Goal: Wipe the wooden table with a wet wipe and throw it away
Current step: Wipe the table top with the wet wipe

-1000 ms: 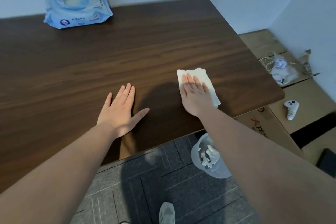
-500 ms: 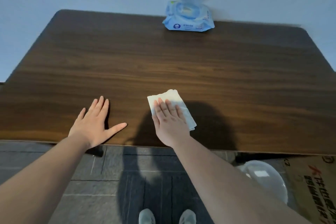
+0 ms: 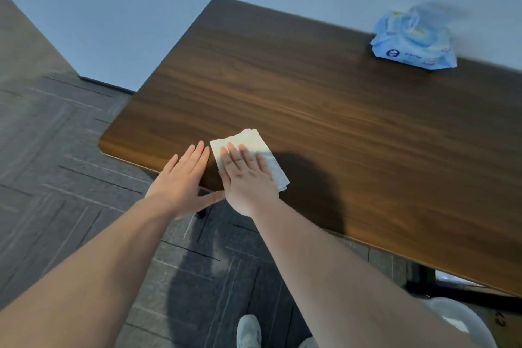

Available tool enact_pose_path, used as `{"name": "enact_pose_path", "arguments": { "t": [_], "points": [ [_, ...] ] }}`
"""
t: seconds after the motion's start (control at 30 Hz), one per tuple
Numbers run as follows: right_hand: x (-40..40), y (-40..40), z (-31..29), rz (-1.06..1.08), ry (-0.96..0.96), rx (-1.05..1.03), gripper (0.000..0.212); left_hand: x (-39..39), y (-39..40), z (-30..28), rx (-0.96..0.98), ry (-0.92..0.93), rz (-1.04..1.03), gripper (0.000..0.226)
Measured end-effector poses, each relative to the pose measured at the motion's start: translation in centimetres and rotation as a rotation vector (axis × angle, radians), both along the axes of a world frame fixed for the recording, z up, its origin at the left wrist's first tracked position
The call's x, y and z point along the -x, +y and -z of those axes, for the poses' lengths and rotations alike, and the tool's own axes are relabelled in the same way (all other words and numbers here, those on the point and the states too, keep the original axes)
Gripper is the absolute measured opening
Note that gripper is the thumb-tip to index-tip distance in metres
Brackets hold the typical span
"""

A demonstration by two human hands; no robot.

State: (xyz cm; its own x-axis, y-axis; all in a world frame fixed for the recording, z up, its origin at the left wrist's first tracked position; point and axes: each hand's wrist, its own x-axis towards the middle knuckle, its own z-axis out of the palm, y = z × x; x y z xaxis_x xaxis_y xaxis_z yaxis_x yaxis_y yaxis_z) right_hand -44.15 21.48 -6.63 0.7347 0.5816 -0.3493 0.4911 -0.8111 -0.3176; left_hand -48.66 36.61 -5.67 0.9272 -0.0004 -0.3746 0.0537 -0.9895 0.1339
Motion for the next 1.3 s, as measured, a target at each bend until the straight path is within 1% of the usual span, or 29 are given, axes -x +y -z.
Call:
{"name": "enact_pose_path", "arguments": {
  "t": [0.13, 0.27, 0.37, 0.5, 0.63, 0.8, 0.93, 1.07, 1.23, 1.3],
  "points": [
    [-0.5, 1.9, 0.1, -0.023, 0.011, 0.008, 0.053, 0.3, 0.6, 1.0, 0.042, -0.063, 0.001, 0.104],
    [-0.9, 2.5, 0.2, -0.049, -0.003, 0.001, 0.053, 0.3, 0.6, 1.0, 0.061, -0.075, -0.01, 0.105],
    [-0.6, 1.2, 0.2, -0.095, -0.021, 0.009, 0.053, 0.5, 0.3, 0.6, 0.069, -0.056, -0.025, 0.112],
    [0.8, -2.9, 0.2, -0.051, -0.027, 0.003, 0.055, 0.4, -0.4, -0.2, 0.032, -0.015, -0.029, 0.125],
    [1.8, -8.8, 0.4, 0.091, -0.068, 0.031, 0.055, -0.3, -3.2, -1.1, -0.001, -0.018, 0.069, 0.112],
    [2.6, -17.4, 0.5, 0.263, -0.128, 0.09, 0.06, -2.0, -9.3, -2.0, -0.009, -0.037, 0.194, 0.1],
    [3.3, -25.4, 0.3, 0.414, -0.103, 0.139, 0.057, -3.8, -15.3, -2.2, -0.057, -0.014, 0.357, 0.096],
    [4.4, -33.0, -0.1, 0.587, -0.049, 0.182, 0.056, -5.7, -21.8, -2.3, -0.054, 0.016, 0.491, 0.093],
    [6.6, -41.5, 0.1, 0.82, -0.046, 0.207, 0.056, -7.2, -30.7, -2.3, -0.05, 0.027, 0.657, 0.09],
    [7.6, -44.6, 0.6, 0.865, -0.055, 0.246, 0.057, -7.5, -34.4, -2.2, -0.03, 0.02, 0.715, 0.09]
  ]
}}
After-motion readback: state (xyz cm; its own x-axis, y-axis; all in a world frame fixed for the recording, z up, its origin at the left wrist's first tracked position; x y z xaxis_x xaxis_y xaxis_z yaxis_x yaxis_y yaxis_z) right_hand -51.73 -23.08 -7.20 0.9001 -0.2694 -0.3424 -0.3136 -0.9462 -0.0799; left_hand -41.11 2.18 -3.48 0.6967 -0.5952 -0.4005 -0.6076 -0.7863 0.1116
